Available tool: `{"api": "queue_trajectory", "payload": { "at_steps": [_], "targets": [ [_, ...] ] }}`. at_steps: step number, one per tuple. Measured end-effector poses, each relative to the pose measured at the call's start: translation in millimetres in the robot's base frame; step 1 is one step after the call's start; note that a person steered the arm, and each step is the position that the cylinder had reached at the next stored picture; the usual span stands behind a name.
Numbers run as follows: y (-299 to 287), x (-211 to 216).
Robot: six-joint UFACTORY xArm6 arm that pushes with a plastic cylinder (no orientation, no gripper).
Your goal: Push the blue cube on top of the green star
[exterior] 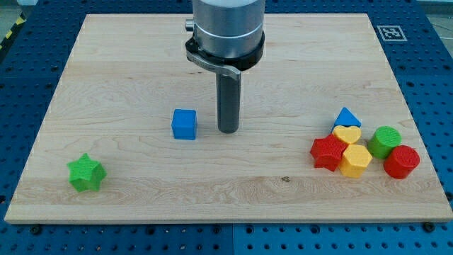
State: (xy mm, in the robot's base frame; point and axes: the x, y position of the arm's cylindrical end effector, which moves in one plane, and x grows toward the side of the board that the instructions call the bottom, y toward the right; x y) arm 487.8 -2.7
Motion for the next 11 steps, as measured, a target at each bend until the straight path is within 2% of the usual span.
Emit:
{"api": "queue_trajectory", "payload": {
  "at_steps": [2,3,4,5,6,7,8,11],
  "targets": [
    [-57,8],
    [-59,8],
    [-59,-21],
    [-66,-18],
    [-94,11],
    [-104,10],
    [-101,-24],
    [-154,-36]
  ]
}}
